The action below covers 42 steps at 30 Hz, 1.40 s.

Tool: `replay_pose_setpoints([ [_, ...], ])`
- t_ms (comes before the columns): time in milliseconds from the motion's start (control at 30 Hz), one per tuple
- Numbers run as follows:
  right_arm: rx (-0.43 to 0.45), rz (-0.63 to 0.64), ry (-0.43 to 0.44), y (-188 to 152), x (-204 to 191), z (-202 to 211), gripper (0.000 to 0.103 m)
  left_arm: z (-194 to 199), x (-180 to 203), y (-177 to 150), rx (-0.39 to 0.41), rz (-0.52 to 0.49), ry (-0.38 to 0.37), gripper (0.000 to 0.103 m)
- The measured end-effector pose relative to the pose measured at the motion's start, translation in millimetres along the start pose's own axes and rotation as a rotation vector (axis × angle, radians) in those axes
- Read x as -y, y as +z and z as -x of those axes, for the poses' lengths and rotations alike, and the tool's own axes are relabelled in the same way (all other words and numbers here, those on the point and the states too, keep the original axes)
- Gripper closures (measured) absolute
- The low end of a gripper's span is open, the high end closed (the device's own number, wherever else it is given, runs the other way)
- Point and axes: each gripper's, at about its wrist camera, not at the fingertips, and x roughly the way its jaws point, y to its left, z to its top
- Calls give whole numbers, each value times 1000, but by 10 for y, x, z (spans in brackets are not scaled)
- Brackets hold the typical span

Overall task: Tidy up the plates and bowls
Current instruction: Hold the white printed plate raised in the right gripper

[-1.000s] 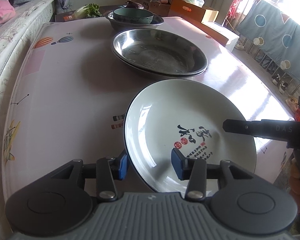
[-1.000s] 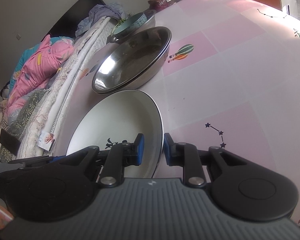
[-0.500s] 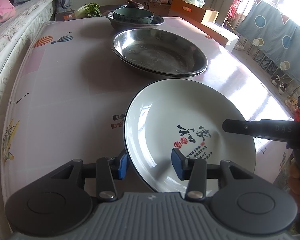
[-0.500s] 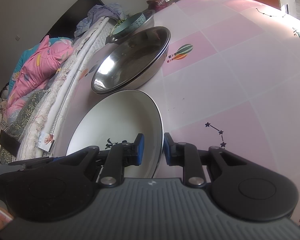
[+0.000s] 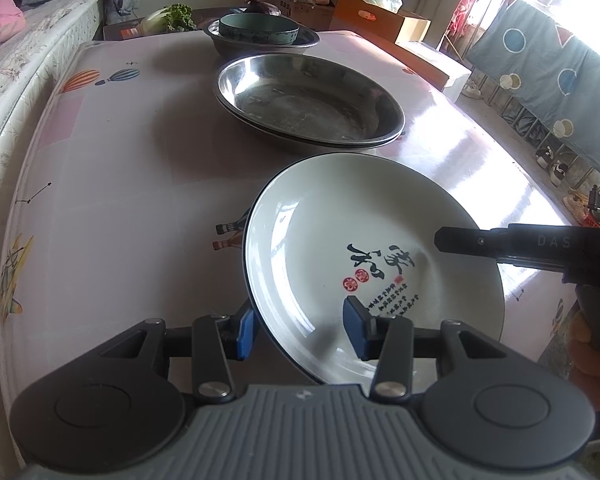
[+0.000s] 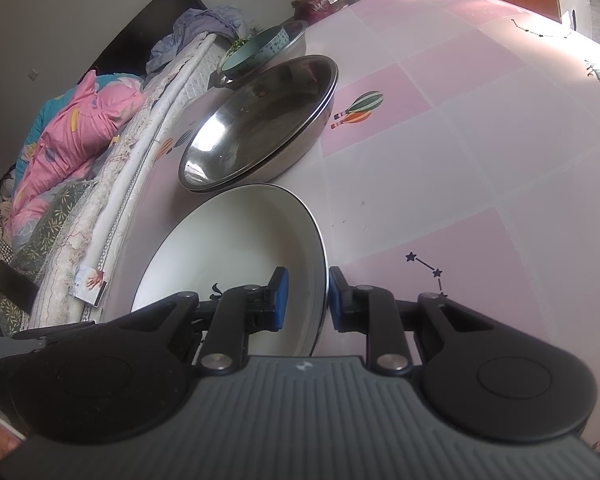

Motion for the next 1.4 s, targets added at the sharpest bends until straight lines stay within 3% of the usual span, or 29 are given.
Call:
replay_pose_setpoints([
  [1400,1,0,0,-11,1,0,82,-46,-6,72,5,-3,15,58],
])
